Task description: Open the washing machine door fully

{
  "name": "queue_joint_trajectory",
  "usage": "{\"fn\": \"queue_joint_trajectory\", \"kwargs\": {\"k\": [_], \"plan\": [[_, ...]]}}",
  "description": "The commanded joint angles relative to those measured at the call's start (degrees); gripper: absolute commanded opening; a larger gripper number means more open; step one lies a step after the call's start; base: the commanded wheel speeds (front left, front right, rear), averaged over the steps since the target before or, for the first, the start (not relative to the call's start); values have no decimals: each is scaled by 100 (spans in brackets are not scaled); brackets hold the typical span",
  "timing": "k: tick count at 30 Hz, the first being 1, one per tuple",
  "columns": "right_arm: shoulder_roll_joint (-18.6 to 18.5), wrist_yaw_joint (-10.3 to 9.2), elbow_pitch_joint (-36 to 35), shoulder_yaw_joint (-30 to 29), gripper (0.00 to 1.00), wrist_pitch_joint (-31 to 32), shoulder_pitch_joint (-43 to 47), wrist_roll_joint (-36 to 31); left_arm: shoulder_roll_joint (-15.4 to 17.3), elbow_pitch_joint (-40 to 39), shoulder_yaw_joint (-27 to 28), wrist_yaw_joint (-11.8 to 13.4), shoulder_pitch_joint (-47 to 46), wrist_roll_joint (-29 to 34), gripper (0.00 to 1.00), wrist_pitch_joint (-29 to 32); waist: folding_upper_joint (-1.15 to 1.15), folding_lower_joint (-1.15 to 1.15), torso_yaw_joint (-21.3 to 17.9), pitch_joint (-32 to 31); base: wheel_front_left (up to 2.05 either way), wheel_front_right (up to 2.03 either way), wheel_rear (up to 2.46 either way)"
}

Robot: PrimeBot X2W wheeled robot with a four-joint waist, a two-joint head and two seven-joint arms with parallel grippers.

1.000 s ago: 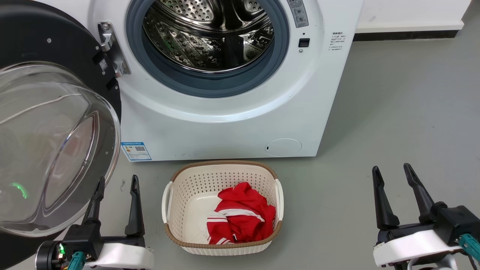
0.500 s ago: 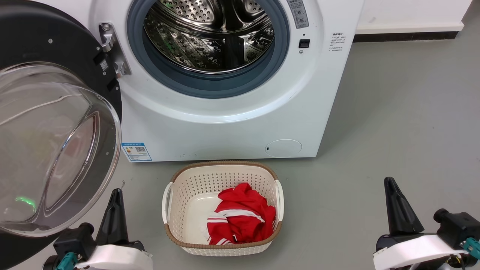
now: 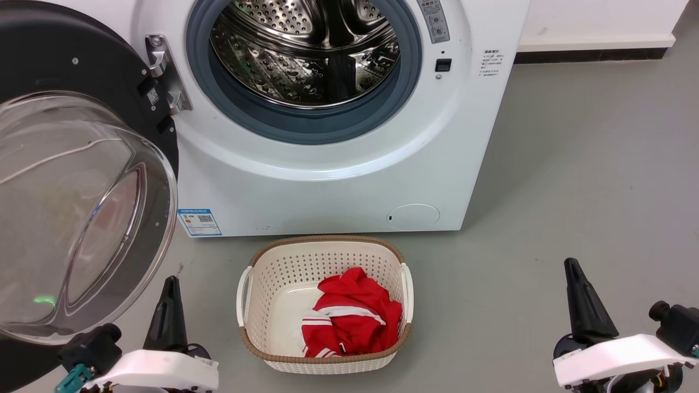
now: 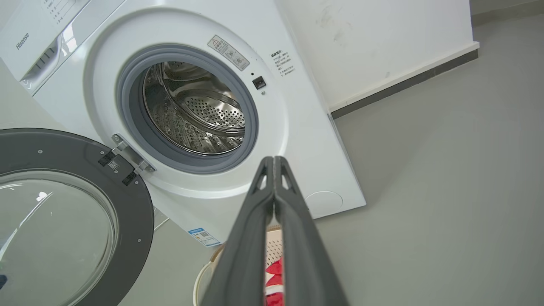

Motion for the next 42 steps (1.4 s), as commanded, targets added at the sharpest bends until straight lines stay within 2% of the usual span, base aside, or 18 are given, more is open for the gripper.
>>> {"fn": "queue_joint_trajectory", "kwargs": {"k": [1, 20, 42], "plan": [[-54, 0, -39, -13, 0, 18, -178, 206, 16, -53, 6, -36, -170, -186, 0, 33, 0, 0, 1, -2, 0, 0, 0], [-104, -1, 211, -74, 0, 299, -337, 1865, 19, 169, 35, -118, -342, -1855, 0, 435, 0, 0, 10, -36, 0, 0, 0], [-121, 0, 455, -171, 0, 596, -485, 3384, 22, 386, 70, -193, -497, -3428, 0, 826, 0, 0, 21, -75, 0, 0, 0]]}}
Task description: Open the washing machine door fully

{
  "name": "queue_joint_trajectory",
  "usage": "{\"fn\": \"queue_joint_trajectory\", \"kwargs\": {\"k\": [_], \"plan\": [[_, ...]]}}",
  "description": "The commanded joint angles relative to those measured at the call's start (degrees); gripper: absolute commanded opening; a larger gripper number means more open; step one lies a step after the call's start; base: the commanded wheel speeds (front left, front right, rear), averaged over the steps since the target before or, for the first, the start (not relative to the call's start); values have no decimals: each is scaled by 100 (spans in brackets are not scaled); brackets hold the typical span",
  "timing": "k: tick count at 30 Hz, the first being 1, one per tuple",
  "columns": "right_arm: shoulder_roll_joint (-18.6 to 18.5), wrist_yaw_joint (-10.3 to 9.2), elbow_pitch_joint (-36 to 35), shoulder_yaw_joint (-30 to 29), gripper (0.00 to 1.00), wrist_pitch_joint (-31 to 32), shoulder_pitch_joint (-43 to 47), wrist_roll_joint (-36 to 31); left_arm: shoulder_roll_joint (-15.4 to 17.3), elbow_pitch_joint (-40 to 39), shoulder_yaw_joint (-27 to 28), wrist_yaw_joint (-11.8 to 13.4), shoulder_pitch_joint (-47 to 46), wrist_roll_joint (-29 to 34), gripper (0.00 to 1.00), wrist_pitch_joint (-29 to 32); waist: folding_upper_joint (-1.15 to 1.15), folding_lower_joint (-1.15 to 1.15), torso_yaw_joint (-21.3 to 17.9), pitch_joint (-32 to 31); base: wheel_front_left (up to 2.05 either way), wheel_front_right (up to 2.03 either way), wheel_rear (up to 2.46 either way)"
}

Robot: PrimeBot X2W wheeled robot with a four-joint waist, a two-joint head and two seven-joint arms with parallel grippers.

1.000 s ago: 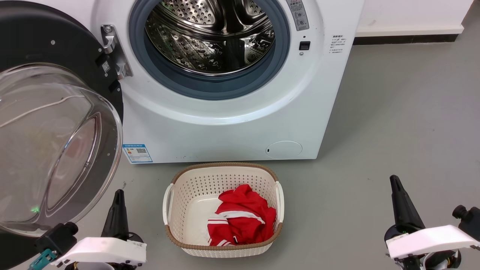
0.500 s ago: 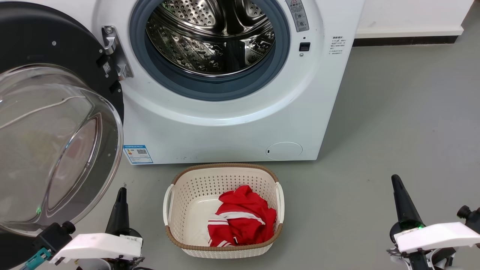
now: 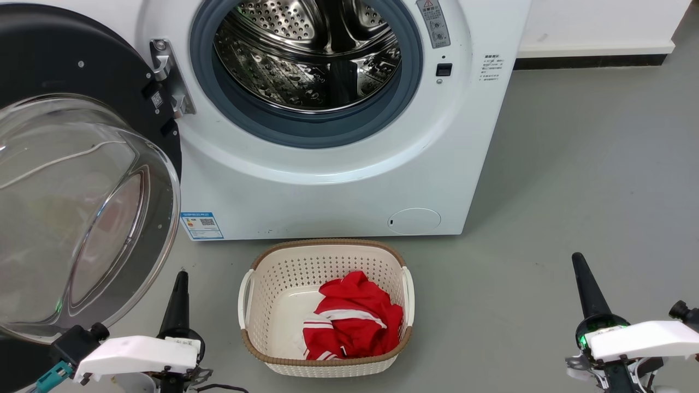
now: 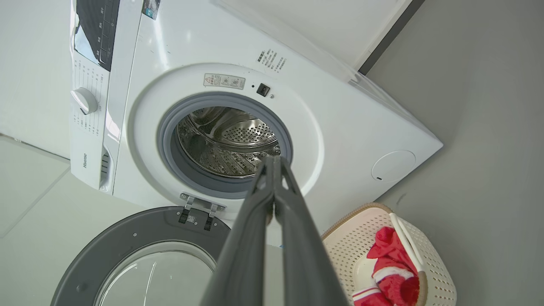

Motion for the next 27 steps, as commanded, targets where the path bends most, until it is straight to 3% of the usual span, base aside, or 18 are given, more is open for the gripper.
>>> {"fn": "queue_joint_trajectory", "kwargs": {"k": [1, 27], "plan": [[-37, 1, -17, -20, 0, 34, -131, 151, 17, -19, 17, -30, -129, -161, 0, 51, 0, 0, 1, -2, 0, 0, 0], [-22, 0, 213, -144, 0, 334, -279, 1509, 19, 182, 47, -101, -281, -1588, 0, 401, 0, 0, 13, -47, 0, 0, 0]]}}
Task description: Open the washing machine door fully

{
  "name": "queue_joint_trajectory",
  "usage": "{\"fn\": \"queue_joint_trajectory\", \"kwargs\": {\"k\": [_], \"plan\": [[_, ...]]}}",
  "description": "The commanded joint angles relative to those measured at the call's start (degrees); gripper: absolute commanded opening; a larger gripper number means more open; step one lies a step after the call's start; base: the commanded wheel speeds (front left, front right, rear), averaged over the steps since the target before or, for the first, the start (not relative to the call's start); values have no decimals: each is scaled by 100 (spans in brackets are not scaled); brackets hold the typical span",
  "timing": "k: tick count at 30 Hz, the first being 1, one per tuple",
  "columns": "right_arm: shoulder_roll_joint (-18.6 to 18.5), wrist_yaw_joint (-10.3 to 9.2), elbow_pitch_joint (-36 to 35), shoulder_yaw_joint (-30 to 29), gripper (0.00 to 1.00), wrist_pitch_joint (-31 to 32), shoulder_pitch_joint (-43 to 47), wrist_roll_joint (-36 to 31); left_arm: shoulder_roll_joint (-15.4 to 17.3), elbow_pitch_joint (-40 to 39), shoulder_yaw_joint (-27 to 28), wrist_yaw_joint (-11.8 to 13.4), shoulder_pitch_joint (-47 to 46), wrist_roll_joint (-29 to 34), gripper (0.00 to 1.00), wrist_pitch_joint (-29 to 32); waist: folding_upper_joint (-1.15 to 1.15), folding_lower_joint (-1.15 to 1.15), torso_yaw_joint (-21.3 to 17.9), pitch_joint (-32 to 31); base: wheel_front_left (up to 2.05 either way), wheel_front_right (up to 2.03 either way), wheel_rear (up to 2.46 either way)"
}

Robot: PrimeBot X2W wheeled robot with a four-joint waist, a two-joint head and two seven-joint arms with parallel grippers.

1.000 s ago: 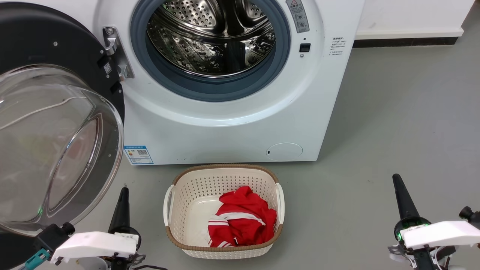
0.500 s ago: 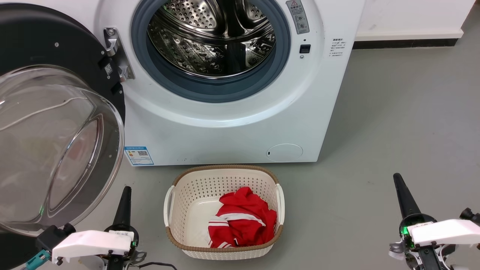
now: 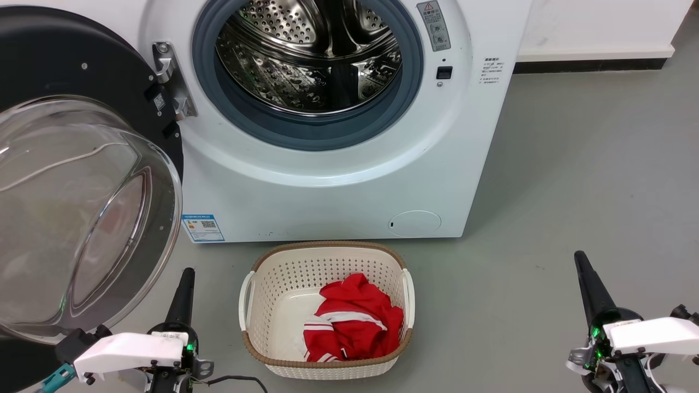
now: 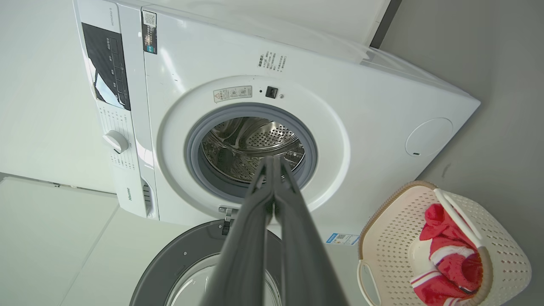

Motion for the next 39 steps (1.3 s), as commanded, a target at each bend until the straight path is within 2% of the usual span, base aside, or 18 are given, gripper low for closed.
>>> {"fn": "queue_joint_trajectory", "kwargs": {"k": [1, 34, 39], "plan": [[-18, 0, -4, -15, 0, 21, -139, 88, 18, -10, 19, -30, -133, -86, 0, 19, 0, 0, 0, -1, 0, 0, 0], [30, 0, 241, -176, 0, 363, -266, 1474, 19, 206, 49, -98, -259, -1574, 0, 389, 0, 0, 17, -60, 0, 0, 0], [40, 0, 242, -188, 0, 370, -264, 1454, 19, 205, 48, -100, -256, -1571, 0, 388, 0, 0, 17, -62, 0, 0, 0]]}}
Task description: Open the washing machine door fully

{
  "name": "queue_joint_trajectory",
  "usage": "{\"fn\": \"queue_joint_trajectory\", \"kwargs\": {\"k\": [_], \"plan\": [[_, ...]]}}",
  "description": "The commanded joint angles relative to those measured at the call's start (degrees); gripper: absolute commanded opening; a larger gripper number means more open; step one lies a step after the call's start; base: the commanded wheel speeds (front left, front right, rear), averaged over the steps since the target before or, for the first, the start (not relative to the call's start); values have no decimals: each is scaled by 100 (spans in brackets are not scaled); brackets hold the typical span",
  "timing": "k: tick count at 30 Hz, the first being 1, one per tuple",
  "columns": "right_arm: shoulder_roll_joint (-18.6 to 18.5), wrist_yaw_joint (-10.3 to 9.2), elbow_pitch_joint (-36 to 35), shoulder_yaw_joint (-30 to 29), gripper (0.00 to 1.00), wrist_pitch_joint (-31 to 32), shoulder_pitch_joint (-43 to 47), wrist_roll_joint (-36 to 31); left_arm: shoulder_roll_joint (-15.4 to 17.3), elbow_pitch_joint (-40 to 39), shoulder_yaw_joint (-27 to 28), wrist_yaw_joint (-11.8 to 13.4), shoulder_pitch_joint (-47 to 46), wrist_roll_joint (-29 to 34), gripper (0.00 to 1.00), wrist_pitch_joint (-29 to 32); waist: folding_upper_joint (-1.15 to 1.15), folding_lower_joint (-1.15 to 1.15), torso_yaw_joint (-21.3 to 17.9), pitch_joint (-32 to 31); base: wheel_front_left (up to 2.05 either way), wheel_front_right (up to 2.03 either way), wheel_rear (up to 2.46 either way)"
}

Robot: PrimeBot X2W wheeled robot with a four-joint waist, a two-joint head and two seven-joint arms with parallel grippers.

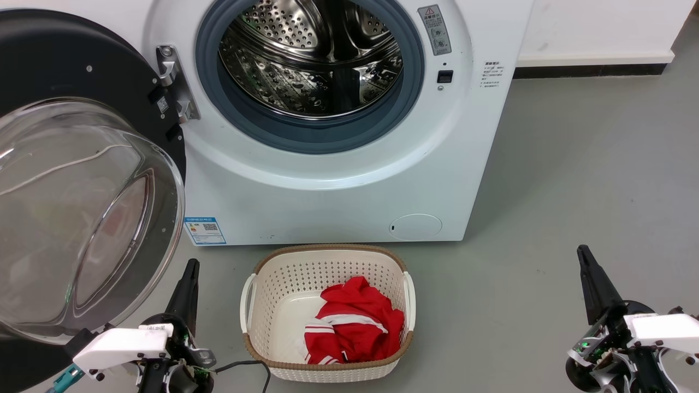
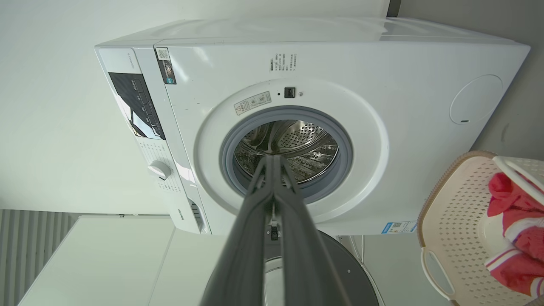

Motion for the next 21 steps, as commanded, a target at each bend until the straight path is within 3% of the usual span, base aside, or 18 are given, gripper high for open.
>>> {"fn": "queue_joint_trajectory", "kwargs": {"k": [1, 21], "plan": [[22, 0, 12, -12, 0, 17, -69, -9, 13, 6, 15, -22, -53, -9, 0, 17, 0, 0, 0, 0, 0, 0, 0], [57, 0, 16, -60, 0, 65, -76, -55, 13, 5, 14, -22, -52, -10, 0, 16, 0, 0, 0, 0, 0, 0, 0]]}}
